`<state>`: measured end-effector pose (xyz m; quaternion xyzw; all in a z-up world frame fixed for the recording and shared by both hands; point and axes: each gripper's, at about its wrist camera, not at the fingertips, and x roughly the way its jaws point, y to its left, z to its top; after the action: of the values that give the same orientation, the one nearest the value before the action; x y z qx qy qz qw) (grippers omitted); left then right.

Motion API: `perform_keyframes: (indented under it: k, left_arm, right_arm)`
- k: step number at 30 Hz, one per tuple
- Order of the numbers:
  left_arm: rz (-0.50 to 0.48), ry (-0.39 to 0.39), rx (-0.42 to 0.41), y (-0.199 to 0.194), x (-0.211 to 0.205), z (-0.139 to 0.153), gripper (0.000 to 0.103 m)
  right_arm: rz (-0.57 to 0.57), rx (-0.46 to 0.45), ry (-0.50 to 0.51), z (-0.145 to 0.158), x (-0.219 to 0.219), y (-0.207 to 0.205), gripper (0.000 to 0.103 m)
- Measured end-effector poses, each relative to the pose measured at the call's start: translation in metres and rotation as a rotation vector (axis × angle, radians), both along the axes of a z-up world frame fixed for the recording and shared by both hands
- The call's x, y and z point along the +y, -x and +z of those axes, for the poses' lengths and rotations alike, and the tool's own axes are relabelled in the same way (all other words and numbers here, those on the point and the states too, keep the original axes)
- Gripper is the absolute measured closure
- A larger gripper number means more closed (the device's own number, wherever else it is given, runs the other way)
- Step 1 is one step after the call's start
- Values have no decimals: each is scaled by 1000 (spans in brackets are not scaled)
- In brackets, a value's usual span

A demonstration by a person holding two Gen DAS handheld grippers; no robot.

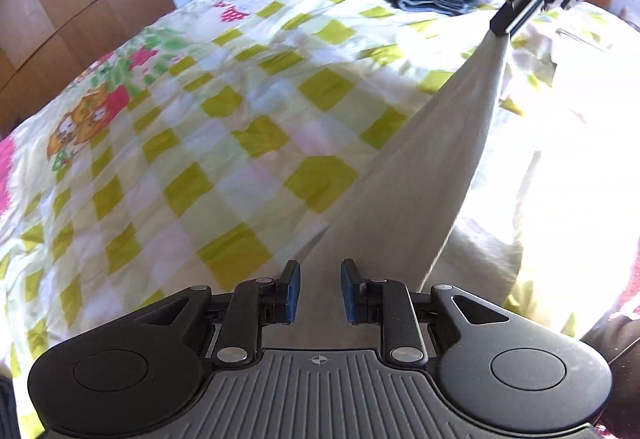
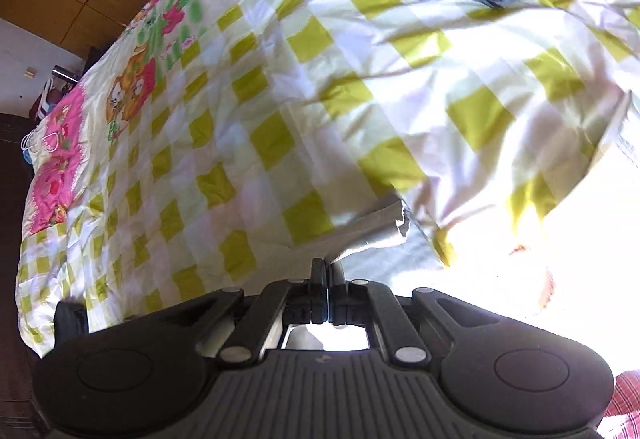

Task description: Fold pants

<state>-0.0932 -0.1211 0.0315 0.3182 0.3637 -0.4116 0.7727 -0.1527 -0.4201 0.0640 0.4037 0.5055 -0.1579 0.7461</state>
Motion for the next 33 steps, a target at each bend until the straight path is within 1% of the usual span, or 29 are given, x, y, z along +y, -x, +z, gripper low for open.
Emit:
perform_keyframes:
  k: [2, 5, 7, 10, 12, 13, 14, 16, 18, 20, 21, 22, 23, 25, 26, 28, 29, 30, 32, 33]
  left_arm:
    - [-65, -20, 18, 11, -15, -10, 80]
    - [-155, -70, -1, 28, -33, -29, 80]
    - [-202, -98, -20, 37, -41, -36, 80]
    - [-233, -110, -32, 46, -47, -38, 80]
    - [-240, -114, -34, 51, -52, -39, 80]
    - [-241, -112, -34, 53, -53, -37, 80]
    - [-242, -112, -33, 55, -55, -37, 80]
    - [-238, -108, -37, 56, -58, -33, 80]
    - [-230, -100, -49, 55, -58, -24, 80]
    - [-223, -78, -73, 55, -55, -10, 80]
    - [-222, -63, -84, 56, -53, -3, 80]
    - [-224, -51, -89, 57, -51, 2, 80]
    - [-225, -45, -87, 59, -50, 4, 80]
    - [-232, -53, -60, 62, -51, -4, 80]
    - [-236, -70, -44, 64, -53, -14, 80]
    - [-248, -130, -24, 69, -58, -38, 80]
    - [-257, -153, -18, 72, -60, -45, 80]
    - [-263, -157, -13, 75, -59, -48, 80]
    - [-278, -145, -3, 80, -57, -46, 80]
    - [-283, -139, 0, 83, -56, -44, 80]
  right_arm:
    - [-41, 59, -34, -32, -6, 21, 85]
    - [-76, 88, -95, -69, -11, 37, 84]
    - [-124, 77, -124, -79, -16, 48, 82]
    - [-153, 61, -126, -84, -20, 54, 79]
    - [-162, 52, -158, -90, -23, 52, 79]
    - [-163, 55, -169, -91, -25, 50, 82]
    - [-166, 55, -175, -91, -27, 47, 84]
    - [-165, -7, -173, -78, -28, 42, 84]
    - [-157, -77, -150, -54, -27, 38, 84]
    - [-152, -173, -153, -25, -25, 41, 84]
    - [-139, -222, -134, -10, -22, 47, 84]
    - [-129, -238, -111, -2, -19, 51, 84]
    - [-123, -227, -89, -2, -17, 58, 84]
    - [-116, -164, -66, -24, -15, 64, 84]
    - [-117, -104, -56, -48, -16, 69, 84]
    - [-169, 10, -101, -85, -23, 74, 81]
    - [-195, 20, -116, -93, -26, 78, 81]
    - [-206, 7, -117, -93, -26, 82, 80]
    - [-206, -12, -110, -88, -25, 88, 73]
    - [-206, -18, -118, -88, -24, 90, 68]
